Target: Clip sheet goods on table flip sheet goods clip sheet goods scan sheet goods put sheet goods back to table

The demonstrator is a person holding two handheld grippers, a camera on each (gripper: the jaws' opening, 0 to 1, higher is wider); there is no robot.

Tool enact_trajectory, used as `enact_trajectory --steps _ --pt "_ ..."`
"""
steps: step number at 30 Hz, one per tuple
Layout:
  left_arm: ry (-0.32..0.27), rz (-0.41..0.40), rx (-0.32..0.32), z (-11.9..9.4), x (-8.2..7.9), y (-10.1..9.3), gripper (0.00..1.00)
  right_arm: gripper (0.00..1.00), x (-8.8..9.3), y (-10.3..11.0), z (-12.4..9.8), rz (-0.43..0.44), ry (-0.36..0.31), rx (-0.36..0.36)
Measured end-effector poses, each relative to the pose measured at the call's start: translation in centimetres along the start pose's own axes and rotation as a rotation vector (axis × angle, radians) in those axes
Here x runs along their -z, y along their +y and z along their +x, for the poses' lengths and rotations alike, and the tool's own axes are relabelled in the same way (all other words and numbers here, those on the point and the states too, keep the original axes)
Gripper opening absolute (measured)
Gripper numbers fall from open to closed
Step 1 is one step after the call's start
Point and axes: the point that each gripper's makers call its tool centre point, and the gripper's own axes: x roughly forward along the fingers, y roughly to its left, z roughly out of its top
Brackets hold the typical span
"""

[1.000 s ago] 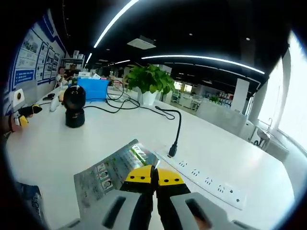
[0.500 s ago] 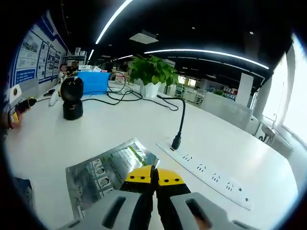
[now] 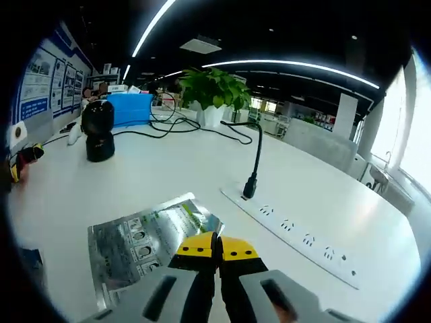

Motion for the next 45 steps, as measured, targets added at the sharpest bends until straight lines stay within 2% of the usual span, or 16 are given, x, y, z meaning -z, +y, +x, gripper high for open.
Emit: enact_trajectory --steps 18,21,24,26,31,35,37,40,43,45 --pt "0.002 0.016 -0.025 -0.1 0.0 0.7 0.46 0.02 1.2 1.6 0.4 -0.106 0.038 0.022" --pt "0.003 0.019 -0.024 -0.1 0.0 0.6 0.46 0.05 1.1 1.5 0.3 -0.074 0.036 0.036" --pt "0.001 0.017 -0.025 -0.1 -0.1 0.7 0.46 0.10 1.1 0.0 0.4 -0.052 0.031 0.054" --pt "-0.001 0.015 -0.026 -0.1 -0.1 0.7 0.46 0.14 0.8 -0.9 0.1 -0.004 0.013 0.073" --pt "-0.004 0.012 -0.028 -0.1 -0.1 0.8 0.45 0.26 0.1 -2.1 -1.0 0.035 -0.023 0.095" --pt "-0.005 0.010 -0.029 -0.1 -0.1 0.8 0.45 0.43 -0.9 -0.9 -1.5 0.108 -0.073 0.051" --pt "-0.005 0.009 -0.030 -0.1 -0.2 0.8 0.45 0.56 -1.4 0.4 -1.6 0.132 -0.089 0.021" --pt "-0.005 0.008 -0.030 -0.1 -0.2 0.9 0.44 0.69 -1.7 2.3 -1.5 0.149 -0.100 -0.023" --pt "-0.003 0.011 -0.031 -0.1 -0.1 0.8 0.44 0.77 -1.4 3.6 -1.0 0.135 -0.085 -0.050" --pt "-0.001 0.012 -0.031 -0.1 -0.1 0.8 0.44 0.77 -1.3 4.4 -0.8 0.119 -0.074 -0.064"
